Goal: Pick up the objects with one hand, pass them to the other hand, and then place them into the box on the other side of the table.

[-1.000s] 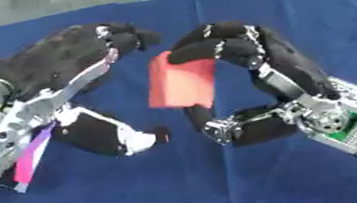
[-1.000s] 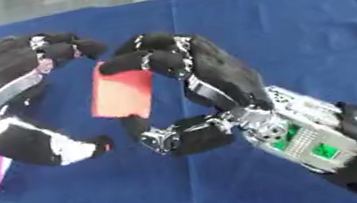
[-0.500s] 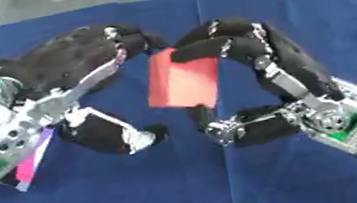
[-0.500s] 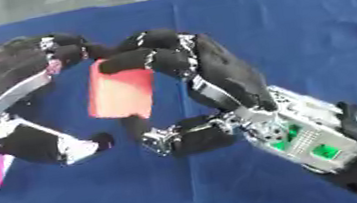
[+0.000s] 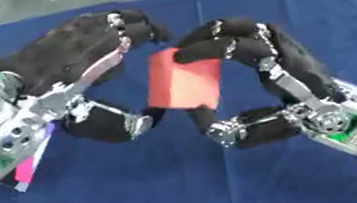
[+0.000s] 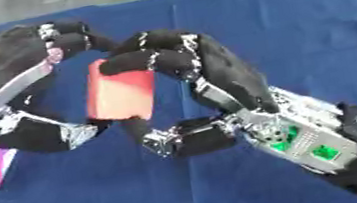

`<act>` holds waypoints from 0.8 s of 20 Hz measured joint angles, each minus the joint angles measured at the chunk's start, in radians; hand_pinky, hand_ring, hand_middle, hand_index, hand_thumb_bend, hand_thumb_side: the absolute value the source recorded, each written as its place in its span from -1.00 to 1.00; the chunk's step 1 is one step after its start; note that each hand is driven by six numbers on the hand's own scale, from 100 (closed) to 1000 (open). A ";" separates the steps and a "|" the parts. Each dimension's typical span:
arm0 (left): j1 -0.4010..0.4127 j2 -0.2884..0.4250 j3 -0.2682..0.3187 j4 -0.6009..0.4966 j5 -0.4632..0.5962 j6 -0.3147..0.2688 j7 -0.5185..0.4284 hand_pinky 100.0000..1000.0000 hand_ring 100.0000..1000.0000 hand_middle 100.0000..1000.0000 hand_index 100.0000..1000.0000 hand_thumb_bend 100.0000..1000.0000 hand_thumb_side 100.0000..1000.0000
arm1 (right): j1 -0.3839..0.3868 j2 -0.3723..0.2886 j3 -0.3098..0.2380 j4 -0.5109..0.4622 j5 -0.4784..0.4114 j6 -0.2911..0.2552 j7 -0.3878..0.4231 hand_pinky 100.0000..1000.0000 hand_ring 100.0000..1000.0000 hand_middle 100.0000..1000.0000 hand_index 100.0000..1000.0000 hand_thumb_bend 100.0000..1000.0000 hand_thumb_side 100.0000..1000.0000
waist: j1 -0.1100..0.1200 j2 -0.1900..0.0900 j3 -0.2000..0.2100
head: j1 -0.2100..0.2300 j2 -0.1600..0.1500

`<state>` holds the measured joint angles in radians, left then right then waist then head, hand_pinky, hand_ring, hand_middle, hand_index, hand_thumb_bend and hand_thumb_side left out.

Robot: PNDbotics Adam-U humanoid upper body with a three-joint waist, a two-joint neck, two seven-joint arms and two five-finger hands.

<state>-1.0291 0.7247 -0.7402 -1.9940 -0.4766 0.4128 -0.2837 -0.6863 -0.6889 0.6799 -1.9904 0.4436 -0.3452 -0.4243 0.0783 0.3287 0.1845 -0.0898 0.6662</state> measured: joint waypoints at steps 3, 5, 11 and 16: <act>-0.001 -0.004 0.000 0.000 0.001 -0.001 0.026 0.72 0.64 0.39 0.68 -0.44 -1.00 | 0.002 0.000 0.004 0.000 0.003 -0.009 0.000 0.15 -0.22 -0.30 0.27 -1.00 -1.00 | 0.000 0.000 -0.001 | 0.001 0.000; -0.001 -0.004 0.000 0.000 0.005 0.002 0.032 0.72 0.63 0.38 0.68 -0.47 -0.99 | 0.007 0.000 0.006 0.000 0.004 -0.012 0.001 0.15 -0.23 -0.30 0.27 -1.00 -1.00 | 0.000 0.000 -0.001 | 0.002 0.000; -0.006 -0.004 0.000 0.001 0.029 -0.001 0.031 0.77 0.68 0.42 0.71 -0.31 -0.59 | 0.009 0.000 0.005 0.000 0.015 -0.009 -0.004 0.16 -0.22 -0.29 0.27 -1.00 -1.00 | 0.000 0.003 -0.001 | 0.005 0.000; -0.008 -0.003 0.000 0.008 -0.005 0.001 -0.062 0.78 0.73 0.45 0.72 0.09 -0.27 | 0.008 0.000 -0.008 -0.001 0.052 0.013 -0.054 0.16 -0.21 -0.28 0.26 -1.00 -1.00 | 0.001 0.005 -0.002 | 0.007 0.000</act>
<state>-1.0375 0.7218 -0.7404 -1.9860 -0.4814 0.4141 -0.3454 -0.6781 -0.6893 0.6714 -1.9912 0.4955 -0.3321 -0.4782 0.0793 0.3341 0.1828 -0.0827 0.6663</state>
